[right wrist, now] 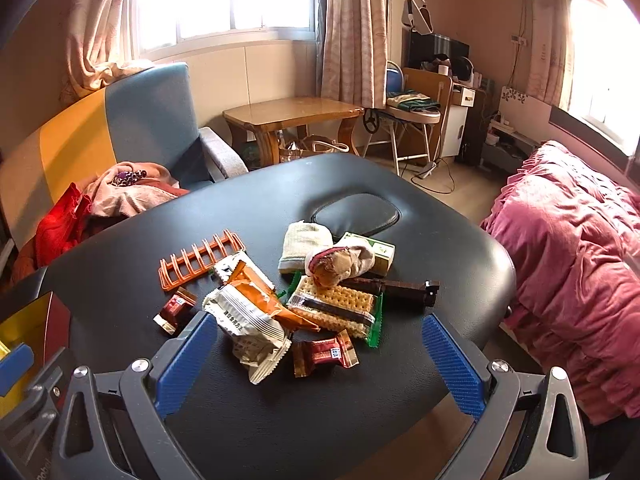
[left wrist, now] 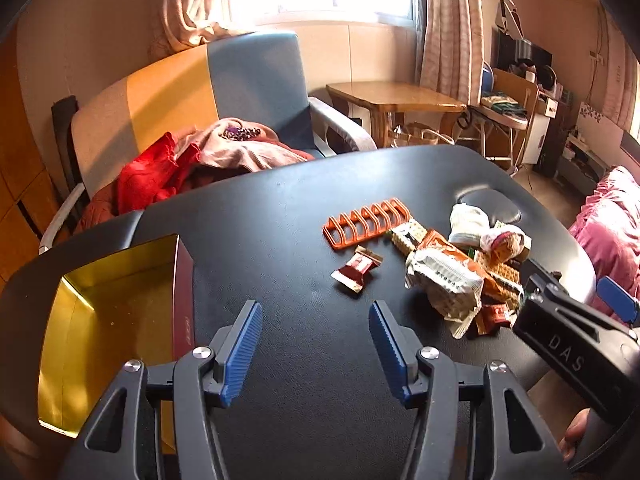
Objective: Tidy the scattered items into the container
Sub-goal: 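Move the left tool toward the white-and-orange snack bag on the table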
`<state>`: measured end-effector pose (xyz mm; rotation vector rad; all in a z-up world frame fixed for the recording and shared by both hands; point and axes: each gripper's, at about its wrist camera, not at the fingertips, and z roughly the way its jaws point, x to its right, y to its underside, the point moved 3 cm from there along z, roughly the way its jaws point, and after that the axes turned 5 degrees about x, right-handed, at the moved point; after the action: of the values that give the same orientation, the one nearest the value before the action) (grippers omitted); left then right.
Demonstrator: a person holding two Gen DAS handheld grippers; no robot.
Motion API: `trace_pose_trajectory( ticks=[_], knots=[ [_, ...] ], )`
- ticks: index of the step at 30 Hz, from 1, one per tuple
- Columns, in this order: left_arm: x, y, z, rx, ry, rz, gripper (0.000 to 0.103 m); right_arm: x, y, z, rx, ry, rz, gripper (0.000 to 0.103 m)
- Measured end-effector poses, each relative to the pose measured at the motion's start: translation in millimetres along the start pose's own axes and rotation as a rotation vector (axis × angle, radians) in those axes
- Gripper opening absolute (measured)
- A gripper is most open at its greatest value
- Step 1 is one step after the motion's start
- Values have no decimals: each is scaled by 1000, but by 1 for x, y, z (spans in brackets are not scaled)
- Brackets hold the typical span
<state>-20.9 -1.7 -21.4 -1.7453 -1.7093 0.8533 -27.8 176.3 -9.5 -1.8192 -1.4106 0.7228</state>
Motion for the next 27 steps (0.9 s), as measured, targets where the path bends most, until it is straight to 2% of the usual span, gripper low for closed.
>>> trace_pose_trajectory(
  ticks=[3, 11, 15, 21, 24, 27],
  knots=[
    [-1, 0, 0, 4, -1, -4, 57, -1, 0, -1, 1, -9, -3, 103],
    [-2, 14, 18, -64, 14, 11, 57, 7, 6, 7, -23, -35, 1, 103],
    [-5, 21, 26, -82, 33, 13, 57, 19, 7, 9, -15, -130, 11, 103],
    [-6, 41, 43, -126, 119, 10, 57, 41, 9, 11, -20, -283, 28, 103],
    [-4, 57, 56, -181, 172, -1, 57, 54, 17, 16, -72, -387, 50, 103],
    [-3, 73, 64, -220, 192, 2, 57, 58, 24, 25, -151, -520, 103, 103]
  ],
)
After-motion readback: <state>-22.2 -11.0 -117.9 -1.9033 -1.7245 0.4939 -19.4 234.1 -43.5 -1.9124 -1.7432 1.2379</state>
